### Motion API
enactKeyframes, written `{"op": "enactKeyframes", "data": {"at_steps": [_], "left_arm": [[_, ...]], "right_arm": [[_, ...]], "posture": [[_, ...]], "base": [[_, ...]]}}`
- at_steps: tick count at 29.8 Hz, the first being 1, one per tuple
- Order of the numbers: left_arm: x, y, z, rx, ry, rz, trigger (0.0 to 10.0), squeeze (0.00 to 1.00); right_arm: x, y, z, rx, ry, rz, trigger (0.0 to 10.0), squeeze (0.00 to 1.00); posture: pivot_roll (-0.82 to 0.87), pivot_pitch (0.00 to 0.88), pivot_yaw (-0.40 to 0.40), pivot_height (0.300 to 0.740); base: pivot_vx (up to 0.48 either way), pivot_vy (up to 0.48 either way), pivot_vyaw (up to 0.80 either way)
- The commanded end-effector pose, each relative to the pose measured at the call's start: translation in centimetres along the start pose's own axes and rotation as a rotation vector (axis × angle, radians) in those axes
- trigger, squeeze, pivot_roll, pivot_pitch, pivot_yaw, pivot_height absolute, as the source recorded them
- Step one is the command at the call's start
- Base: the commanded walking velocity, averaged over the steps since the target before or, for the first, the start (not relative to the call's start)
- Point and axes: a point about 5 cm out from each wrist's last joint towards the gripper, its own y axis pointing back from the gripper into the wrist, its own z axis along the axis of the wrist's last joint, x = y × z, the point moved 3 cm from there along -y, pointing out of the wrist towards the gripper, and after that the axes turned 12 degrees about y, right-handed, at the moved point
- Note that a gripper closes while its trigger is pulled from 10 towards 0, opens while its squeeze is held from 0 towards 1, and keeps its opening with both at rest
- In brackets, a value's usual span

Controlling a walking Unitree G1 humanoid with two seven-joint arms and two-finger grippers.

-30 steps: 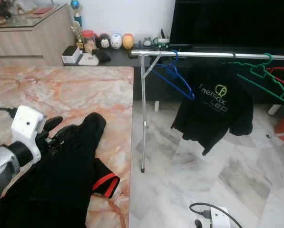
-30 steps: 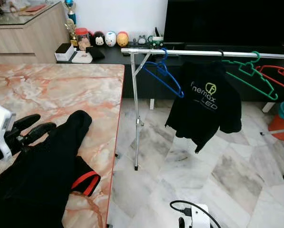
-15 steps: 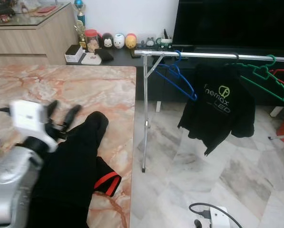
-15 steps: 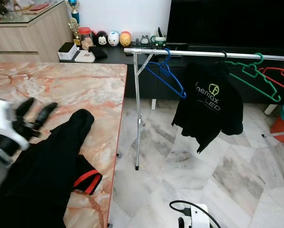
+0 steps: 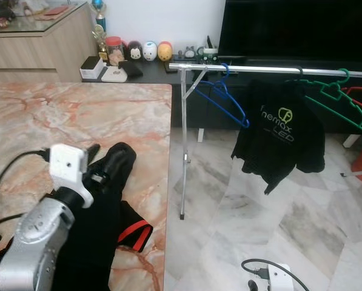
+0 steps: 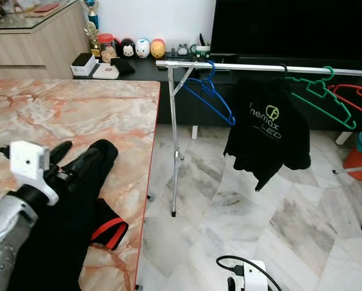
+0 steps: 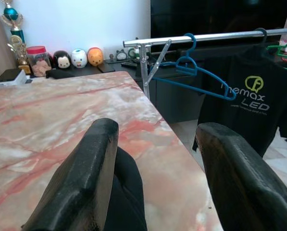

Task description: Hang hanger

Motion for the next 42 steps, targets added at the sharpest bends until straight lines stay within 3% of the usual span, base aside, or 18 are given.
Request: {"op": "enactKeyframes", "data": {"at_steps": [1,23,42], "left_arm": [[-0.58,-0.27,0.66,-0.028,-0.019,-0.017,10.0,0.00],[-1.43,-0.88,0.93,-0.054,-0.003,-0.046,10.0,0.00],[-1.44,-0.86,1.06,-0.060,0.002,-0.041,10.0,0.00]], "right_arm": [[-0.17,0.01,-0.04,0.000,-0.004,-0.005,10.0,0.00],[0.00,0.06,-0.14,-0.002,-0.008,0.000,10.0,0.00],[-0.03,0.04,-0.07,-0.003,-0.007,0.001,10.0,0.00]], "posture": [[0.11,0.000,-0.020,0.740],[0.11,0.000,-0.012,0.740],[0.11,0.000,-0.014,0.740]], "base": [[0.000,0.000,0.00],[0.000,0.000,0.00],[-0.280,0.000,0.00]]}}
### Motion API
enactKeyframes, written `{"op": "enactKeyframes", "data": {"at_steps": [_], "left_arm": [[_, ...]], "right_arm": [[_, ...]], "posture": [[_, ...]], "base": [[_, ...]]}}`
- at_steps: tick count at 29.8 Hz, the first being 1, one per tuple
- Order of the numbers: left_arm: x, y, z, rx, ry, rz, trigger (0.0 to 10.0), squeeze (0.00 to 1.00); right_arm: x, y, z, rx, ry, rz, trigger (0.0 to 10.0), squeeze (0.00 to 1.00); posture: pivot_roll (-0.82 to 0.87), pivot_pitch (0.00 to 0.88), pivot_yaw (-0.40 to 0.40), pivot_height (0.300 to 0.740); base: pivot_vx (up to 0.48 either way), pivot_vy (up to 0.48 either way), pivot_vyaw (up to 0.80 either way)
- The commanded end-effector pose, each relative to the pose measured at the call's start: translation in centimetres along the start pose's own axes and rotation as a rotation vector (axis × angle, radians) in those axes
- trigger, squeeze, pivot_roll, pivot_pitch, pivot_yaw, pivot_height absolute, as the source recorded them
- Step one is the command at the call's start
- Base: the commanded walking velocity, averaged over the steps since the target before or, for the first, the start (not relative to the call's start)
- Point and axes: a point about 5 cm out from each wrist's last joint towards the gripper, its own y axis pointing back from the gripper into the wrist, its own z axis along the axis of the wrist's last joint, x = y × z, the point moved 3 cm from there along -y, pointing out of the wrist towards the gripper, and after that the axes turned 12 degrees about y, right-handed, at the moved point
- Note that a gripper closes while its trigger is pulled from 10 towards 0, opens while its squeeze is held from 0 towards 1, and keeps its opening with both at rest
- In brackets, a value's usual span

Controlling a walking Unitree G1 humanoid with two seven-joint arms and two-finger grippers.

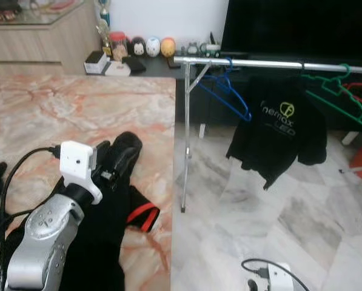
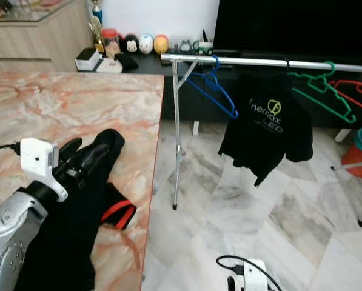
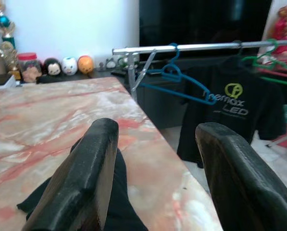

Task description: Hang hanger

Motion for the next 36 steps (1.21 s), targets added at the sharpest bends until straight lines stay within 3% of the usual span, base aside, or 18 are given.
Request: {"op": "enactKeyframes", "data": {"at_steps": [1,36], "left_arm": [[-0.36,-0.05,0.65,-0.029,-0.017,-0.009,10.0,0.00],[-0.37,0.04,0.52,-0.025,-0.022,-0.007,10.0,0.00]], "right_arm": [[-0.10,0.06,-0.23,0.005,-0.006,-0.001,10.0,0.00],[-0.07,0.05,-0.20,0.004,-0.001,0.003,10.0,0.00]], "posture": [[0.11,0.000,-0.013,0.740],[0.11,0.000,-0.015,0.740]], "base": [[-0.307,0.000,0.00],[-0.308,0.000,0.00]]}}
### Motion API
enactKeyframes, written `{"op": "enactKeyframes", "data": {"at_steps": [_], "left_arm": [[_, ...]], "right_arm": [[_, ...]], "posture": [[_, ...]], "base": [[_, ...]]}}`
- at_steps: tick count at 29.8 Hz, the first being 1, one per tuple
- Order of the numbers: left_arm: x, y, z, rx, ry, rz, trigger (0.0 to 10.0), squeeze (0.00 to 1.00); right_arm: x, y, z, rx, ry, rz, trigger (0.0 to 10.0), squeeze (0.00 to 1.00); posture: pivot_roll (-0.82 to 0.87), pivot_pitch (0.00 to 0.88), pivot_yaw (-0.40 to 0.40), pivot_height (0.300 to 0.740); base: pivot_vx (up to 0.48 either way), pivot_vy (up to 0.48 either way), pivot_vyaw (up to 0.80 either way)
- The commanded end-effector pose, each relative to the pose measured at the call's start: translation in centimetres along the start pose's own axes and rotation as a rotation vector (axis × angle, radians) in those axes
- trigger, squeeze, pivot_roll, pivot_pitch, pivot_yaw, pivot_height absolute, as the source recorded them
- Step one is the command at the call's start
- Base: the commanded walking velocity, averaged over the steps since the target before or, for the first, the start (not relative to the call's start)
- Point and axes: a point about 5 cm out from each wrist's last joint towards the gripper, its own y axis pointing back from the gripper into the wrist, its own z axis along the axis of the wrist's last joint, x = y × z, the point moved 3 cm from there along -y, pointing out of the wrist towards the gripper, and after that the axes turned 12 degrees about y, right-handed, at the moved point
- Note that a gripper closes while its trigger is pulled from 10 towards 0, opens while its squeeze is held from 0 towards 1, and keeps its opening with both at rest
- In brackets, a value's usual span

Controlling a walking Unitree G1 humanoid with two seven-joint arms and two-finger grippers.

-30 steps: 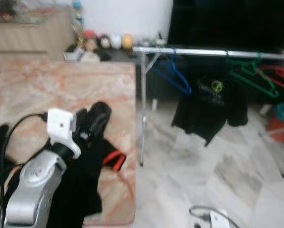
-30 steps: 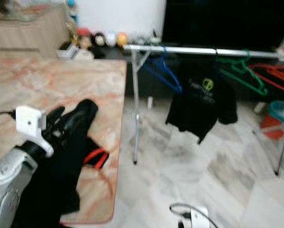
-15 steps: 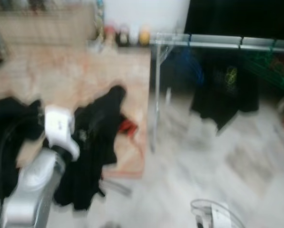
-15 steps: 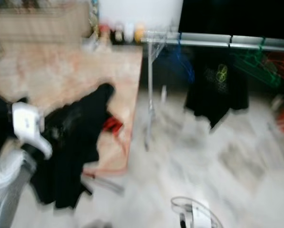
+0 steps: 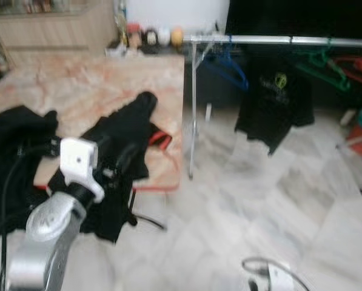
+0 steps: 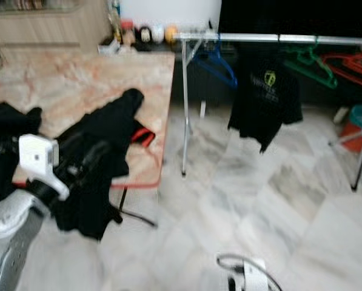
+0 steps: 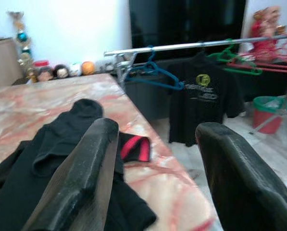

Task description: Hang hanger

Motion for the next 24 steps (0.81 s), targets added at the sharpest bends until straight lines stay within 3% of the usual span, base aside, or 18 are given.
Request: {"op": "enactKeyframes", "data": {"at_steps": [1,11,15,16,18,20,23,24], "left_arm": [[0.2,0.1,-0.1,0.011,-0.014,0.008,10.0,0.00],[0.3,0.1,-0.2,0.015,-0.014,0.009,10.0,0.00],[0.8,0.4,-1.3,0.054,-0.016,0.024,10.0,0.00],[1.7,0.8,-2.7,0.107,-0.018,0.062,10.0,0.00],[2.2,1.1,-3.6,0.138,-0.016,0.085,10.0,0.00],[3.7,1.9,-6.1,0.245,-0.057,0.161,10.0,0.00],[5.8,4.1,-11.2,0.420,-0.024,0.250,10.0,0.00],[5.8,4.1,-11.2,0.420,-0.024,0.250,10.0,0.00]], "right_arm": [[0.5,0.0,-0.1,0.003,-0.006,0.011,10.0,0.00],[0.5,0.0,-0.1,0.003,-0.006,0.012,10.0,0.00],[0.5,0.0,-0.1,0.003,-0.005,0.013,10.0,0.00],[0.6,0.0,-0.1,0.003,-0.005,0.014,10.0,0.00],[0.6,0.0,-0.1,0.003,-0.005,0.015,10.0,0.00],[0.6,0.0,-0.1,0.003,-0.005,0.015,10.0,0.00],[0.6,0.0,-0.1,0.002,-0.006,0.014,10.0,0.00],[0.6,0.0,-0.1,0.002,-0.006,0.014,10.0,0.00]], "posture": [[0.11,0.000,-0.015,0.740],[0.11,0.000,-0.014,0.740],[0.11,0.000,-0.013,0.740],[0.11,0.000,-0.012,0.740],[0.11,0.000,-0.011,0.740],[0.11,0.000,-0.010,0.740],[0.11,0.000,-0.010,0.740],[0.11,0.000,-0.010,0.740]], "base": [[-0.307,0.000,0.00],[-0.309,0.000,0.00],[-0.307,0.000,0.00],[0.000,0.000,0.00],[0.000,0.000,0.00],[0.000,0.000,0.00],[0.000,0.000,0.00],[0.000,0.000,0.00]]}}
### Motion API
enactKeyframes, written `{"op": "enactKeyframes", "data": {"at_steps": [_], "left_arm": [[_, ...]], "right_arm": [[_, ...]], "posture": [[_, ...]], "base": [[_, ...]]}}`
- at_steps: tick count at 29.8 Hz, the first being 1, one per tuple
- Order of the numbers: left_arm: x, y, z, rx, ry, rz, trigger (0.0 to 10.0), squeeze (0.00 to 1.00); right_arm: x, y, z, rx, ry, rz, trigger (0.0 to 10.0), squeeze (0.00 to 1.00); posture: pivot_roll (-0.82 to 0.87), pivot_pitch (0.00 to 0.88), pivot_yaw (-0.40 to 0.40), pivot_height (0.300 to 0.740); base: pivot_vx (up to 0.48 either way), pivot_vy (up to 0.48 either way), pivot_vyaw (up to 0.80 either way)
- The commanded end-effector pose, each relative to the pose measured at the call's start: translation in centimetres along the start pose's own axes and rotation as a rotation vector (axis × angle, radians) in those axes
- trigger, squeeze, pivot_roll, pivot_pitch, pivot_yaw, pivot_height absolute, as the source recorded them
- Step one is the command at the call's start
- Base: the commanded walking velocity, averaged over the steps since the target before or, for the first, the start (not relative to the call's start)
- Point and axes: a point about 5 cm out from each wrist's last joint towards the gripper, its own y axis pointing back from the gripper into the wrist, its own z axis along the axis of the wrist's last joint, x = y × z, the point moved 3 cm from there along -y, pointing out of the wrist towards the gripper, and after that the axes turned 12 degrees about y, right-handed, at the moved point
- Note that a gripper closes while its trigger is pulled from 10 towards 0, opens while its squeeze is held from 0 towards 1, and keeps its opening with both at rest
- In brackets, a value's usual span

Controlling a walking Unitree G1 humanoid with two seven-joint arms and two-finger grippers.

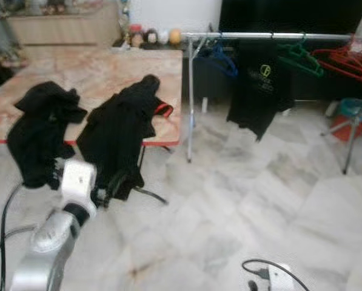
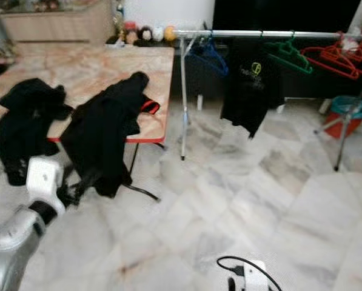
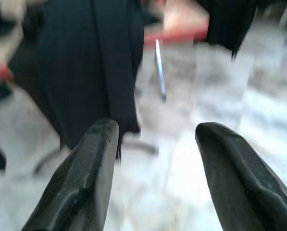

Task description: Hang hanger

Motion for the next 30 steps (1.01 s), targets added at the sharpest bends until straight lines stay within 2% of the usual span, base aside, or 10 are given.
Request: {"op": "enactKeyframes", "data": {"at_steps": [1,2,3,4,5,8,12,13,18,30], "left_arm": [[1.0,-0.3,-2.1,0.066,-0.014,0.030,10.0,0.00],[1.0,-0.3,-2.1,0.066,-0.014,0.030,10.0,0.00],[1.6,-0.4,-4.2,0.127,0.006,0.052,10.0,0.00],[1.6,-0.4,-4.2,0.127,0.006,0.052,10.0,0.00],[1.9,-0.7,-6.9,0.203,0.027,0.066,10.0,0.00],[1.8,-1.2,-9.6,0.285,0.053,0.075,10.0,0.00],[1.8,-1.4,-11.4,0.351,0.066,0.092,10.0,0.00],[1.9,-1.2,-13.5,0.435,0.069,0.133,10.0,0.00],[1.9,-0.8,-14.8,0.487,0.068,0.153,10.0,0.00],[1.9,-0.5,-15.9,0.484,0.144,0.234,10.0,0.00]], "right_arm": [[0.4,0.0,0.2,-0.006,-0.004,0.008,10.0,0.00],[0.4,0.0,0.2,-0.006,-0.004,0.008,10.0,0.00],[0.4,0.0,0.2,-0.006,-0.003,0.009,10.0,0.00],[0.4,0.0,0.2,-0.006,-0.003,0.009,10.0,0.00],[0.4,-0.1,0.2,-0.006,-0.004,0.008,10.0,0.00],[0.3,-0.1,0.3,-0.007,-0.004,0.006,10.0,0.00],[0.3,-0.1,0.3,-0.007,-0.003,0.006,10.0,0.00],[0.3,-0.1,0.3,-0.009,-0.003,0.007,10.0,0.00],[0.4,-0.1,0.3,-0.010,-0.005,0.006,10.0,0.00],[0.7,0.0,0.2,-0.010,-0.026,0.002,10.0,0.00]], "posture": [[0.11,0.000,-0.011,0.740],[0.11,0.000,-0.011,0.740],[0.11,0.000,-0.011,0.740],[0.11,0.000,-0.011,0.740],[0.11,0.000,-0.014,0.740],[0.11,0.000,-0.018,0.740],[0.10,0.000,-0.017,0.740],[0.09,0.000,-0.016,0.740],[0.08,0.000,-0.011,0.740],[0.07,0.000,0.005,0.740]], "base": [[0.000,0.000,0.00],[0.000,0.000,0.00],[0.000,0.000,0.00],[0.000,0.000,0.00],[0.000,0.000,0.00],[0.000,0.000,0.00],[0.000,0.000,0.00],[0.000,0.000,0.00],[0.000,0.000,0.00],[0.000,0.000,0.00]]}}
